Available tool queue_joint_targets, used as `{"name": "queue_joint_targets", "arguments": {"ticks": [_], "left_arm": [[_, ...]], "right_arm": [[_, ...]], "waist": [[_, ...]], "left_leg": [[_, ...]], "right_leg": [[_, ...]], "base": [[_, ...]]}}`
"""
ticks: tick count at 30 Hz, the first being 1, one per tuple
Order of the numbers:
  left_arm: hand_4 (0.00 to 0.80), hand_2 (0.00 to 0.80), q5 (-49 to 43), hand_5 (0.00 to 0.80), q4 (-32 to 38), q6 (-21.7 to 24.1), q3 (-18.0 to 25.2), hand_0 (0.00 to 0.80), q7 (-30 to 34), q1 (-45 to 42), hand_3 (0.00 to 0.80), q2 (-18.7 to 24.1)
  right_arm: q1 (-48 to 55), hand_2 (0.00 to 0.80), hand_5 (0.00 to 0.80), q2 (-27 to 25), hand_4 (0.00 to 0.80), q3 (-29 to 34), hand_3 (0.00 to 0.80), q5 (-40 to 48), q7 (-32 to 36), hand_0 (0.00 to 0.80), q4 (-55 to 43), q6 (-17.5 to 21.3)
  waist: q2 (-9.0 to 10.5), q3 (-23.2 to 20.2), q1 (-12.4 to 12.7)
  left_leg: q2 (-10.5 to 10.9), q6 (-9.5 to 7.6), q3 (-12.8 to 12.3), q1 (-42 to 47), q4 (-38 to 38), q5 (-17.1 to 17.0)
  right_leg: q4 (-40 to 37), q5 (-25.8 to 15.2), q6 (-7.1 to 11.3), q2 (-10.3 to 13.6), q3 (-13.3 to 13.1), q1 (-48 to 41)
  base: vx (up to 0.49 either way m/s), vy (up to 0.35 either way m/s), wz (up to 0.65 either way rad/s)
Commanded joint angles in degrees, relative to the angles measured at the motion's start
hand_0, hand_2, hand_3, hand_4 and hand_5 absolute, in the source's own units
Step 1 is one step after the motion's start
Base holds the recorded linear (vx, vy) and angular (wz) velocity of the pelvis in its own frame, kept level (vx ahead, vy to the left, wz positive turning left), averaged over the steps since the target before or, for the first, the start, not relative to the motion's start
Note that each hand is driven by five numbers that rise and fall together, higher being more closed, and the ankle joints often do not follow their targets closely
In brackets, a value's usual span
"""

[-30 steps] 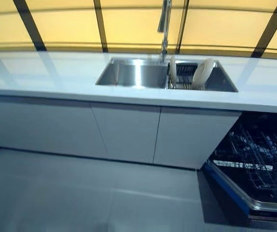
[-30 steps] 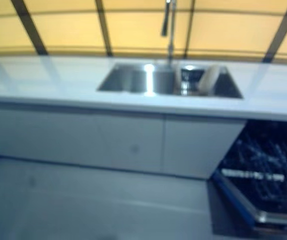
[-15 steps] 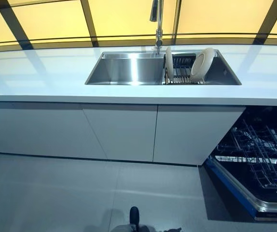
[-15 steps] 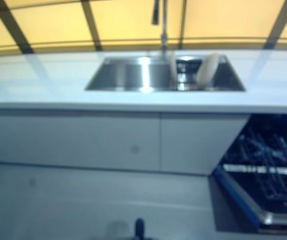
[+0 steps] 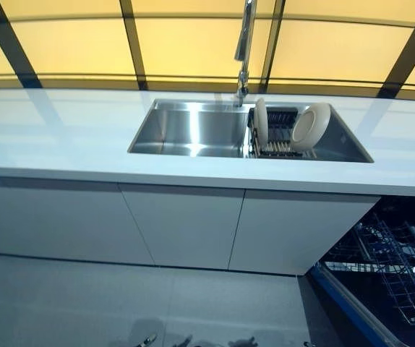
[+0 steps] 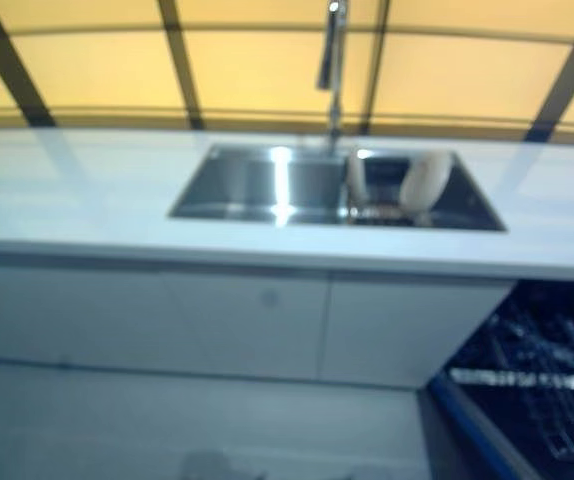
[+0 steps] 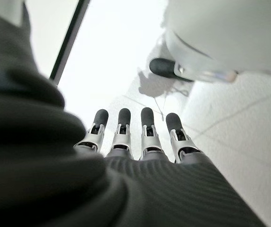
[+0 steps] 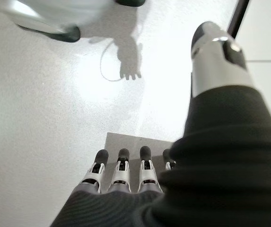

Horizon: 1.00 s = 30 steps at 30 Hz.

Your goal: Take plates into dishwasher

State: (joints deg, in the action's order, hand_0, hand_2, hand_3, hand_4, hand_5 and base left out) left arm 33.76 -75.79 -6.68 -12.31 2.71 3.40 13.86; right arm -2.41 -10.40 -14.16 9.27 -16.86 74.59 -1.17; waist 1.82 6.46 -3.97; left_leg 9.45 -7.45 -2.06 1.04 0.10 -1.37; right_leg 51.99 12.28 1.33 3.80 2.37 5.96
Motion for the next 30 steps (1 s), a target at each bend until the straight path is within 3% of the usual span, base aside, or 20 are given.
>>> {"name": "queue_joint_targets", "arguments": {"ticks": [1,2,4,5,6,7,8,10,15,23,25,28,30], "left_arm": [[0.000,0.000,-4.14,0.000,-0.48,-0.61,0.11,0.000,-0.70,-0.08,0.000,0.27],[0.000,0.000,-4.41,0.000,-0.48,-0.59,0.17,0.000,-0.68,-0.10,0.000,0.34],[0.000,0.000,-5.17,0.000,-0.45,-0.62,0.11,0.000,-0.80,-0.11,0.000,0.61],[0.000,0.000,-5.24,0.000,-0.46,-0.80,0.20,0.000,-0.93,-0.07,0.000,0.53],[0.000,0.000,-5.19,0.000,-0.44,-1.18,0.31,0.000,-1.36,0.14,0.000,0.43],[0.000,0.000,-5.09,0.000,-0.51,-1.32,0.48,0.000,-1.29,0.13,0.000,0.42],[0.000,0.000,-5.06,0.000,-0.57,-1.28,0.70,0.000,-0.99,-0.13,0.000,0.50],[0.000,0.000,-5.68,0.000,-1.05,-0.37,1.66,0.000,-0.87,-1.21,0.000,0.21],[0.000,0.000,-7.16,0.000,-1.52,0.67,3.89,0.000,0.27,-3.07,0.000,-0.13],[0.000,0.000,-7.29,0.000,-1.14,0.94,2.70,0.000,0.69,-3.01,0.000,-0.26],[0.000,0.000,-7.35,0.000,-1.25,1.19,2.52,0.000,0.49,-3.06,0.000,0.01],[0.000,0.000,-6.86,0.000,-1.31,1.10,2.84,0.000,0.17,-3.27,0.000,0.67],[0.000,0.000,-6.40,0.000,-1.54,1.09,2.82,0.000,-0.47,-2.98,0.000,0.85]], "right_arm": [[0.93,0.000,0.000,-3.75,0.000,0.97,0.000,2.98,-1.41,0.000,0.23,2.59],[0.91,0.000,0.000,-3.91,0.000,1.00,0.000,3.12,-1.34,0.000,0.16,2.60],[1.04,0.000,0.000,-3.99,0.000,0.98,0.000,4.36,-1.19,0.000,0.39,3.14],[1.03,0.000,0.000,-4.05,0.000,1.03,0.000,4.41,-1.11,0.000,0.55,3.24],[0.84,0.000,0.000,-4.24,0.000,1.44,0.000,4.61,-0.60,0.000,1.03,3.36],[0.64,0.000,0.000,-4.41,0.000,1.75,0.000,4.47,-0.47,0.000,1.29,3.29],[0.27,0.000,0.000,-4.58,0.000,2.12,0.000,4.28,-0.38,0.000,1.52,3.17],[-0.52,0.000,0.000,-4.88,0.000,2.33,0.000,4.02,0.01,0.000,1.53,1.92],[-0.86,0.000,0.000,-4.69,0.000,1.80,0.000,2.46,-0.12,0.000,1.06,1.47],[-2.48,0.000,0.000,-4.64,0.000,0.47,0.000,2.40,-0.13,0.000,-0.53,2.09],[-3.02,0.000,0.000,-4.39,0.000,-0.03,0.000,2.46,0.00,0.000,-0.67,2.00],[-4.05,0.000,0.000,-4.39,0.000,-0.67,0.000,1.60,1.04,0.000,-1.25,1.88],[-4.43,0.000,0.000,-4.51,0.000,-1.27,0.000,2.66,4.66,0.000,-1.38,1.89]], "waist": [[-4.36,0.36,-0.87],[-4.88,0.79,-0.94],[-5.52,1.72,-0.98],[-5.48,1.74,-1.09],[-4.91,1.58,-1.37],[-4.82,1.54,-1.49],[-4.76,1.60,-1.54],[-4.09,0.82,-0.93],[-3.46,-0.98,-0.31],[-3.21,-0.99,-0.12],[-3.22,-0.65,0.04],[-3.61,0.26,0.95],[-3.49,0.20,0.82]], "left_leg": [[-0.92,0.21,0.72,0.96,4.02,6.42],[-1.57,0.58,0.48,1.82,3.59,6.31],[-2.86,1.13,0.81,3.88,2.62,7.09],[-2.87,1.22,0.69,4.27,2.42,7.45],[-2.14,1.01,0.52,4.35,2.69,8.12],[-2.02,0.94,0.72,4.53,3.12,8.61],[-2.09,0.73,1.17,4.88,3.64,9.25],[-2.11,0.94,2.63,6.02,3.63,9.78],[-4.24,2.16,0.39,9.62,0.51,9.34],[-5.41,2.53,-1.88,9.47,-1.15,8.89],[-5.83,2.56,-3.22,9.71,-1.23,9.02],[-6.75,2.84,-4.84,10.54,-0.96,9.46],[-7.09,2.94,-4.69,10.40,1.58,10.77]], "right_leg": [[-12.51,-13.35,0.49,1.26,2.06,4.66],[-17.69,-12.32,0.32,0.73,3.21,4.48],[-36.57,-12.11,0.80,-1.36,4.84,2.98],[-41.58,-14.26,1.70,-1.80,4.24,2.97],[-50.66,-20.41,3.43,-2.56,0.39,4.21],[-52.19,-21.46,3.71,-2.85,-1.20,4.73],[-51.20,-20.90,3.50,-3.18,-2.03,4.97],[-53.58,-20.40,3.19,-3.34,-1.32,1.55],[-54.31,-18.05,1.99,-4.43,0.31,-3.29],[-53.00,-15.67,1.63,-4.44,1.69,-4.17],[-51.20,-14.94,1.87,-4.10,3.23,-3.25],[-46.40,-11.71,1.90,-3.12,8.71,-3.14],[-46.10,-10.78,0.94,-3.45,7.86,-3.47]], "base": [[0.247,-0.050,0.27],[0.279,-0.149,0.17],[0.222,-0.203,0.02],[0.195,-0.226,-0.09],[0.188,-0.195,-0.13],[0.223,-0.208,-0.11],[0.244,-0.199,-0.01],[0.274,-0.222,0.16],[0.255,-0.186,0.14],[0.133,-0.101,0.12],[0.096,-0.078,-0.07],[0.126,-0.098,-0.27],[0.142,-0.108,-0.69]]}}
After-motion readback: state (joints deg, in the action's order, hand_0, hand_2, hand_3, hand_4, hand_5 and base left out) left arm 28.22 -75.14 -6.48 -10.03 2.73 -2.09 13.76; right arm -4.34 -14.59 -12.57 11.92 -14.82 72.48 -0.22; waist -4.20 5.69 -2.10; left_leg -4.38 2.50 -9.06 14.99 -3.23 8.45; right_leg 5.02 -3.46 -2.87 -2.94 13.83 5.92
